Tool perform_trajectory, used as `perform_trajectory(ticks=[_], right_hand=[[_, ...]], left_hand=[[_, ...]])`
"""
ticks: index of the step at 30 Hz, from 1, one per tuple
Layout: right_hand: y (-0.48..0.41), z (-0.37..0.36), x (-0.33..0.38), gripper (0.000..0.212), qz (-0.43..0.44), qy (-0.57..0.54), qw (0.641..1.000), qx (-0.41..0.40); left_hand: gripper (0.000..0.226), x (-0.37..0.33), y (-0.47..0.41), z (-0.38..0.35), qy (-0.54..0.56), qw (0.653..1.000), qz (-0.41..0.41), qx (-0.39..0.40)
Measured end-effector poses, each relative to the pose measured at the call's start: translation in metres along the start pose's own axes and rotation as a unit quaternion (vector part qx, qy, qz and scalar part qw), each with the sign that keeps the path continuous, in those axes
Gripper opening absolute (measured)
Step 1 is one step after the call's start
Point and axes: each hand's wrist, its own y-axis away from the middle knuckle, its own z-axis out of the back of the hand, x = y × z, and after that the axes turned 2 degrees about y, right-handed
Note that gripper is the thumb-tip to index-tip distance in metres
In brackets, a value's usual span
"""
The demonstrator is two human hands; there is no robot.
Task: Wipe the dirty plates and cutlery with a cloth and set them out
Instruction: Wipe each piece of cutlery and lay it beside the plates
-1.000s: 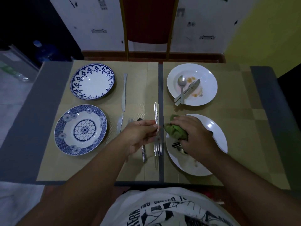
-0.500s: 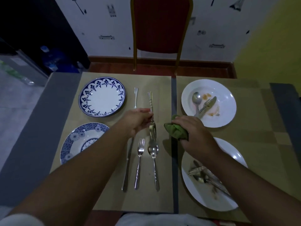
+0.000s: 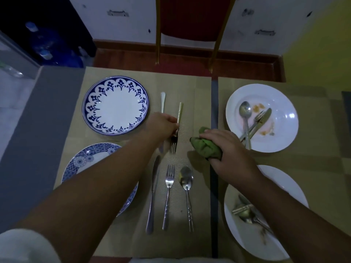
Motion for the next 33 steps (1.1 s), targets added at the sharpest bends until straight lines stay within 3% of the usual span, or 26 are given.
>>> perform_trajectory(ticks=[3, 8, 12, 13, 15, 17, 18, 21, 23, 33], right_hand=[[-0.003, -0.001, -0.001, 0.066, -0.004, 0.0, 1.0, -0.001], [-0.005, -0.004, -0.002, 0.066, -0.004, -0.005, 1.0, -0.001], [-0.002, -0.007, -0.001, 0.065, -0.007, -0.009, 1.0, 0.005], [0.0, -0.008, -0.001, 0.065, -0.006, -0.01, 1.0, 0.004], [0.002, -0.008, -0.002, 0.064, 0.001, -0.014, 1.0, 0.002], [0.003, -0.008, -0.002, 0.064, 0.002, -0.016, 1.0, -0.002], [0.003, -0.008, -0.002, 0.064, 0.001, -0.016, 1.0, -0.004], [0.004, -0.007, -0.001, 0.063, -0.004, -0.017, 1.0, -0.006], [0.003, -0.006, -0.001, 0.062, -0.003, -0.016, 1.0, -0.006], [-0.001, -0.005, -0.005, 0.063, -0.003, -0.007, 1.0, -0.002]], left_hand=[[0.019, -0.002, 0.006, 0.003, -0.036, 0.999, -0.022, -0.029], [0.035, 0.0, 0.016, 0.005, 0.077, 0.995, 0.044, -0.047], [0.03, 0.005, 0.023, 0.004, 0.144, 0.985, 0.093, -0.036], [0.03, 0.006, 0.026, 0.005, 0.102, 0.992, 0.063, -0.036], [0.027, 0.013, 0.035, 0.009, -0.078, 0.992, -0.087, -0.044], [0.039, 0.019, 0.039, 0.011, -0.254, 0.929, -0.27, -0.018], [0.054, 0.023, 0.036, 0.012, -0.332, 0.887, -0.32, 0.016], [0.089, 0.033, 0.025, 0.009, -0.498, 0.797, -0.331, 0.085], [0.097, 0.038, 0.018, 0.007, -0.541, 0.766, -0.336, 0.094], [0.099, 0.034, 0.006, 0.004, -0.517, 0.787, -0.32, 0.1]])
